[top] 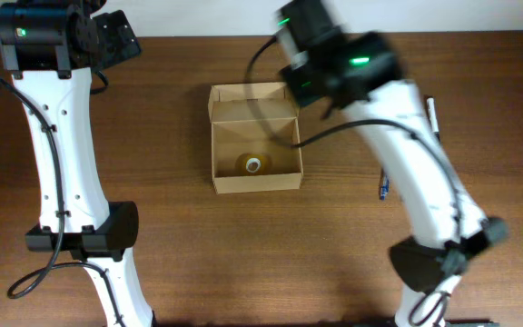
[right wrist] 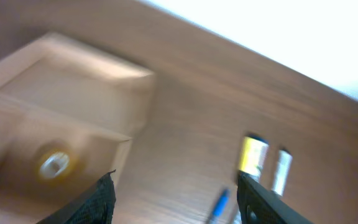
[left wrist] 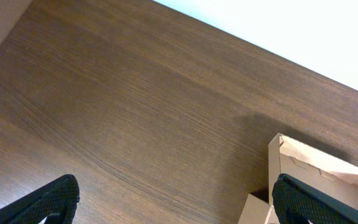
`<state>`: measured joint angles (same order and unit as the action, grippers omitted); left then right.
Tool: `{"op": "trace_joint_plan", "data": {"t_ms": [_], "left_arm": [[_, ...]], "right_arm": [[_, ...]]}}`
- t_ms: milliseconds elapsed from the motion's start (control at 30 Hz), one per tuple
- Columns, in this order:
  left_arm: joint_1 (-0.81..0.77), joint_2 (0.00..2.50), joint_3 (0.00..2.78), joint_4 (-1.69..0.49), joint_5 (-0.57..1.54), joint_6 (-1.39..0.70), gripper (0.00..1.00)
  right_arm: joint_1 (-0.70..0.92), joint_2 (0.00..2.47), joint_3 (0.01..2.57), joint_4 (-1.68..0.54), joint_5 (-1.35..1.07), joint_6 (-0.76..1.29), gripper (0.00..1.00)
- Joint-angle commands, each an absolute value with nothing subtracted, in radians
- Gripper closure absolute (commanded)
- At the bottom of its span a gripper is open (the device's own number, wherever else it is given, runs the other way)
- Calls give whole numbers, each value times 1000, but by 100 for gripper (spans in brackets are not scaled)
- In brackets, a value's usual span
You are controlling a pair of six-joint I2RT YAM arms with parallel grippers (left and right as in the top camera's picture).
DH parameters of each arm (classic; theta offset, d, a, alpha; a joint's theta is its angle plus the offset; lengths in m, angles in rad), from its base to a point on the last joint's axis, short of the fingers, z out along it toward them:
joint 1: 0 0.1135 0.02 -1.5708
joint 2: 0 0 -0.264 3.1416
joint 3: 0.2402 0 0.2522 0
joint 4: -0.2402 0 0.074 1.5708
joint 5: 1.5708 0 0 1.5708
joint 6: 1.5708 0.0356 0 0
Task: Pack container
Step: 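Carry the tape roll into the box and release it, then return the right gripper to the yellow highlighter and grasp it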
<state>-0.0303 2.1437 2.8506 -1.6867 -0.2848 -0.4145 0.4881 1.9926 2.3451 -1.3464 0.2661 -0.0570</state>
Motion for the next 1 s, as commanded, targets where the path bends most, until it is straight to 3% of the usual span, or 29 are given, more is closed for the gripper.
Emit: {"op": "trace_joint_plan", "data": {"t_ms": [0, 133, 367, 600, 967], "left_arm": [[-25, 2148, 2847, -1687, -284, -406, 0], [-25, 2148, 2847, -1687, -284, -406, 0], [-25, 2148, 2847, -1687, -284, -406, 0], [-25, 2148, 2847, -1687, -284, -406, 0], [-25, 2148, 2847, -1687, -284, -406, 0]], "right_arm": [[252, 1957, 2353, -1359, 240, 88, 37], [97, 2025, 2317, -1354, 99, 96, 37], [-41, 2215, 2307, -1321, 32, 121, 36], [-89, 2408, 2307, -1313, -9, 112, 36], [-92, 2487, 2304, -1282, -19, 109, 36]]}}
